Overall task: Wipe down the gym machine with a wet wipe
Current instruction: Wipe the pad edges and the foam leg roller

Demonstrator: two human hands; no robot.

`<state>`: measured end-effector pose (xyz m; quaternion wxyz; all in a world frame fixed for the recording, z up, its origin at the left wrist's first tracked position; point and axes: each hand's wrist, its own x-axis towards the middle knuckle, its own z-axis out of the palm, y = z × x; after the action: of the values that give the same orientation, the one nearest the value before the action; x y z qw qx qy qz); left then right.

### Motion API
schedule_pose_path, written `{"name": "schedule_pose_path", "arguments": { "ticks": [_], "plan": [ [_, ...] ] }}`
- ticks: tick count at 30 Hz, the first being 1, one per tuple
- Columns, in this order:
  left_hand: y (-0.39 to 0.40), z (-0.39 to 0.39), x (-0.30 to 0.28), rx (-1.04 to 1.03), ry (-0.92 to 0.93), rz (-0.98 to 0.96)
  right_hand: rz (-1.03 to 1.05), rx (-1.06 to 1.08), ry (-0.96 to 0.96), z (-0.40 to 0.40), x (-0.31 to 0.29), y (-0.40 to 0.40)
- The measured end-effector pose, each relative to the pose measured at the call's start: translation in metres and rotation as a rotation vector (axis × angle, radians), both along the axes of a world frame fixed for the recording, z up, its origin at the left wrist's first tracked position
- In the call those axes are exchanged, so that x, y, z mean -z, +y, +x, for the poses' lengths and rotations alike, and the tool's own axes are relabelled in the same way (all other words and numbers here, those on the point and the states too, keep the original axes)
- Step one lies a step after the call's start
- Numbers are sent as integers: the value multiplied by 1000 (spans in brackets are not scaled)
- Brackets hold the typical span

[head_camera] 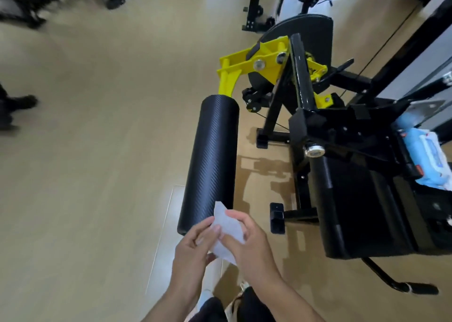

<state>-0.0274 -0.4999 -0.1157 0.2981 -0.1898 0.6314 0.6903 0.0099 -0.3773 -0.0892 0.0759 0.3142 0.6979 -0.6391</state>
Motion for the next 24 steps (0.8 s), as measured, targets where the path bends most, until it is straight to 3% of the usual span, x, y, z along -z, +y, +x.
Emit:
{"name": "schedule_pose_path", "arguments": {
  "ticks": [5, 10, 14, 18, 24],
  "plan": [
    [8, -19, -2, -129, 115, -192, 38, -41, -30, -19, 5, 6],
    [22, -55, -7, -97, 225, -260, 338, -74, -10, -49, 8, 14],
    [26, -98, 0, 20, 338, -403, 647, -257, -87, -75, 30, 24],
    [19, -142, 24, 136, 355, -552, 500, -414, -195, -110, 58, 25],
    [27, -151, 41, 2, 356, -572, 549, -433, -266, -143, 82, 17]
  ]
}}
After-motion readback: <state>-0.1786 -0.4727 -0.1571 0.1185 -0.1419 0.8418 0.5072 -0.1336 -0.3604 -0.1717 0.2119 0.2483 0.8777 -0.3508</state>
